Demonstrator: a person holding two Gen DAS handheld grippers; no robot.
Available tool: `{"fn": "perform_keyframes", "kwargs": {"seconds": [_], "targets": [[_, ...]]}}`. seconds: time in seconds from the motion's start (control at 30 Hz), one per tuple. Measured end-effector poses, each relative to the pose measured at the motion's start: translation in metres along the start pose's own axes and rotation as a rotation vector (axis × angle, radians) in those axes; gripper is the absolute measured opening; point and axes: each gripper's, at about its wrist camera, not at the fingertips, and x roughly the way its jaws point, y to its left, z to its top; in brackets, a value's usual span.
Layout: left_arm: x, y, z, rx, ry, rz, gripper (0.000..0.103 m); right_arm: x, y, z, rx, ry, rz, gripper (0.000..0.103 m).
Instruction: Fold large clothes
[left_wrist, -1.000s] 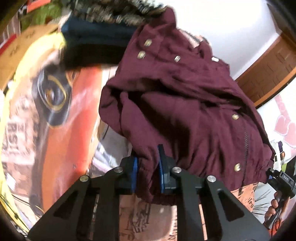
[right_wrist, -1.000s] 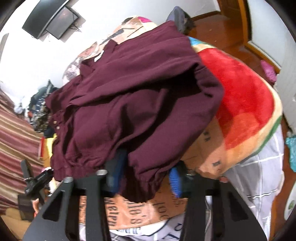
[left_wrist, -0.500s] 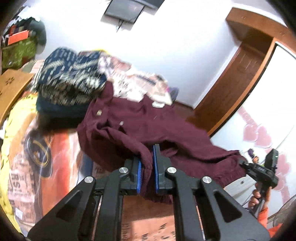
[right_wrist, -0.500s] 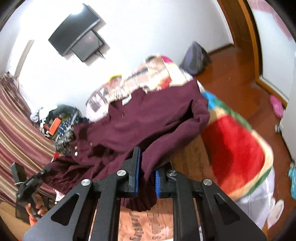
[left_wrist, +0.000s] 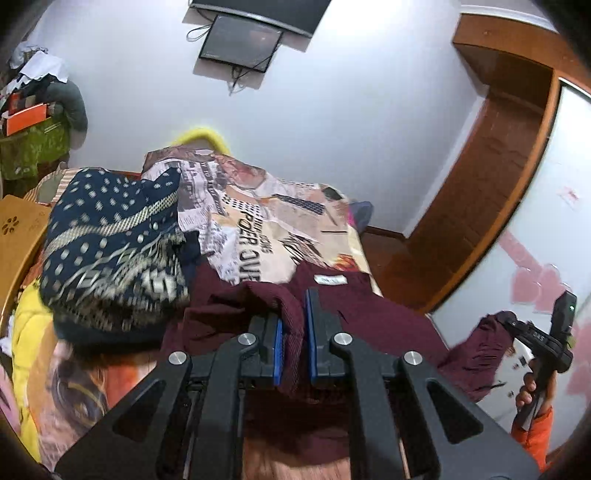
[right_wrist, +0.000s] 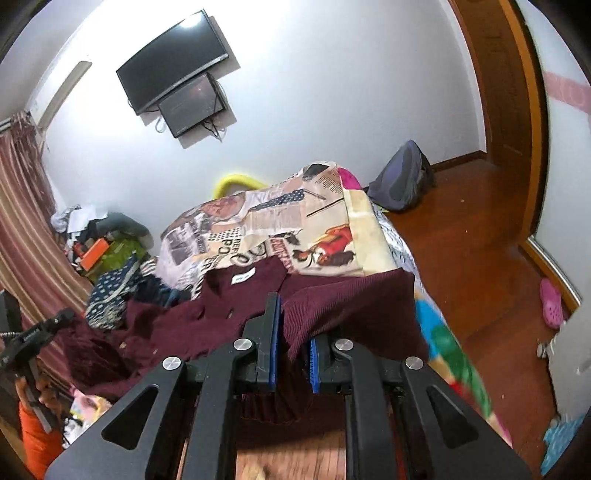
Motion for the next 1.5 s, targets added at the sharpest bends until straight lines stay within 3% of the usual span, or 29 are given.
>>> {"fn": "perform_keyframes", "kwargs": {"seconds": [0.17, 0.33, 0.47, 0.63, 0.77, 0.93, 1.03, 1.13, 1.2, 1.4, 1.5], "targets": [[0.07, 0.02, 0.029, -0.025, 0.045, 0.083, 0.01, 0.052, -0.011, 0.023, 0.002, 0.035, -0.042, 0.011], [0.129, 0.037, 0.034, -0.029, 0.112, 0.159, 0.01, 0.101, -0.021, 0.032, -0.004, 0.103, -0.092, 0.011], [0.168, 0.038, 0.02, 0.023, 0.176, 0.235, 0.011, 0.14, -0.029, 0.026, -0.013, 0.191, -0.131, 0.011], [0.192, 0.027, 0.007, 0.15, 0.214, 0.296, 0.025, 0.167, -0.03, 0.014, -0.057, 0.265, -0.171, 0.015], [0.188, 0.012, 0.001, 0.218, 0.223, 0.284, 0.057, 0.165, -0.023, 0.015, -0.096, 0.281, -0.193, 0.022], [0.169, -0.011, -0.003, 0.275, 0.194, 0.288, 0.068, 0.146, -0.009, 0.019, -0.118, 0.282, -0.197, 0.049], [0.152, -0.022, -0.005, 0.288, 0.177, 0.277, 0.07, 0.131, 0.006, 0.019, -0.172, 0.253, -0.187, 0.056], [0.128, -0.028, -0.007, 0.28, 0.133, 0.287, 0.08, 0.111, 0.026, 0.014, -0.239, 0.238, -0.175, 0.057], [0.11, -0.028, -0.009, 0.269, 0.09, 0.303, 0.093, 0.105, 0.038, 0.008, -0.282, 0.234, -0.163, 0.057], [0.068, -0.013, -0.024, 0.242, 0.06, 0.349, 0.095, 0.099, 0.066, -0.021, -0.362, 0.273, -0.128, 0.057], [0.054, 0.009, -0.035, 0.158, 0.062, 0.35, 0.097, 0.103, 0.071, -0.038, -0.357, 0.303, -0.108, 0.057]]}}
